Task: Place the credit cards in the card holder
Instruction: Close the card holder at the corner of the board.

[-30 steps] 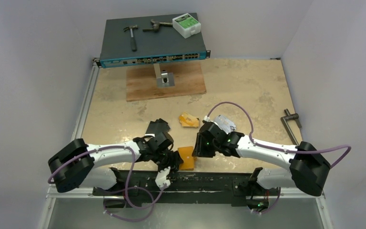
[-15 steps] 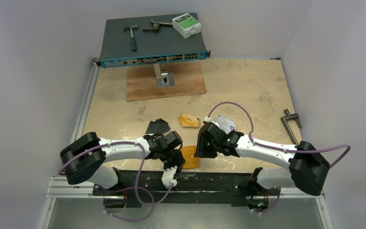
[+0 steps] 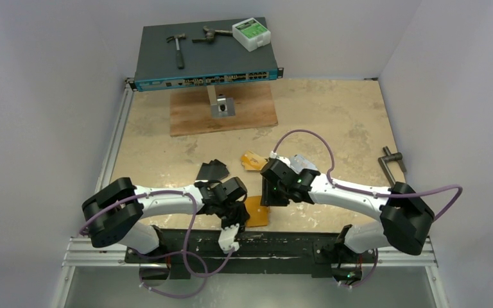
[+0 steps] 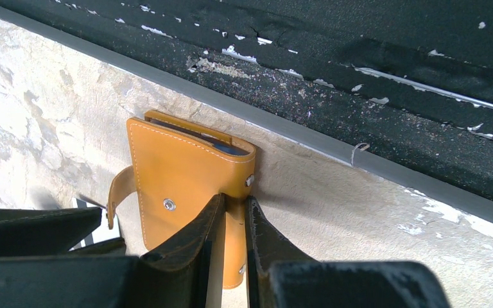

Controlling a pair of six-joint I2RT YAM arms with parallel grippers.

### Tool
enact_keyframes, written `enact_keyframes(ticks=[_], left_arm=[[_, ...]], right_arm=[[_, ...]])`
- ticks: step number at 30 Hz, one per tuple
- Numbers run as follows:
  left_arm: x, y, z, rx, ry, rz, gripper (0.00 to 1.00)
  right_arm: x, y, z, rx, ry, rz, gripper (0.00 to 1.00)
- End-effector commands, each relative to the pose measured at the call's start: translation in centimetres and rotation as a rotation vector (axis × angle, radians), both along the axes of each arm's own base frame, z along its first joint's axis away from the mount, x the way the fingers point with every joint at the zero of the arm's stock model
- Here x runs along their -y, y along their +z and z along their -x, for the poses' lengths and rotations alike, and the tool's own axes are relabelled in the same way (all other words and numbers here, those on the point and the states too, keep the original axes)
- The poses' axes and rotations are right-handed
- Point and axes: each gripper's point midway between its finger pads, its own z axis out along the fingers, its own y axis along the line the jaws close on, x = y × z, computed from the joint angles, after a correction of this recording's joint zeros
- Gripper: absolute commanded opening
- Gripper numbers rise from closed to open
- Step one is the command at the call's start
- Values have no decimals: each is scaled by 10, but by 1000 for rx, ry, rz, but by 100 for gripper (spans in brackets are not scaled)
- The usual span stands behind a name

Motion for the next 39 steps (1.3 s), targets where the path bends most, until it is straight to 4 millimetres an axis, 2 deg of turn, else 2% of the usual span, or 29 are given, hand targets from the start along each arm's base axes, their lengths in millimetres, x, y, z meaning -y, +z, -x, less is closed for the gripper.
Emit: enact_keyframes(ticks=[1, 6, 11, 16, 34, 39], left_arm=[[-21, -16, 7, -21, 12, -102, 9], [-22, -15, 6, -23, 25, -100, 9], [-24, -16, 6, -18, 29, -101, 9], [-23, -15, 6, -19, 30, -96, 9], [-25, -15, 13, -37, 31, -99, 9], [-24, -14, 13, -38, 30, -97, 9]], right_arm=[[3, 12, -6, 42, 13, 48, 35], [3, 10, -2, 39, 30, 92, 35], [-6, 8, 1, 46, 47, 112, 36], [-2, 2, 0, 45, 34, 166, 32], [17, 15, -7, 104, -52, 194, 4], [24, 15, -5, 104, -70, 206, 0]])
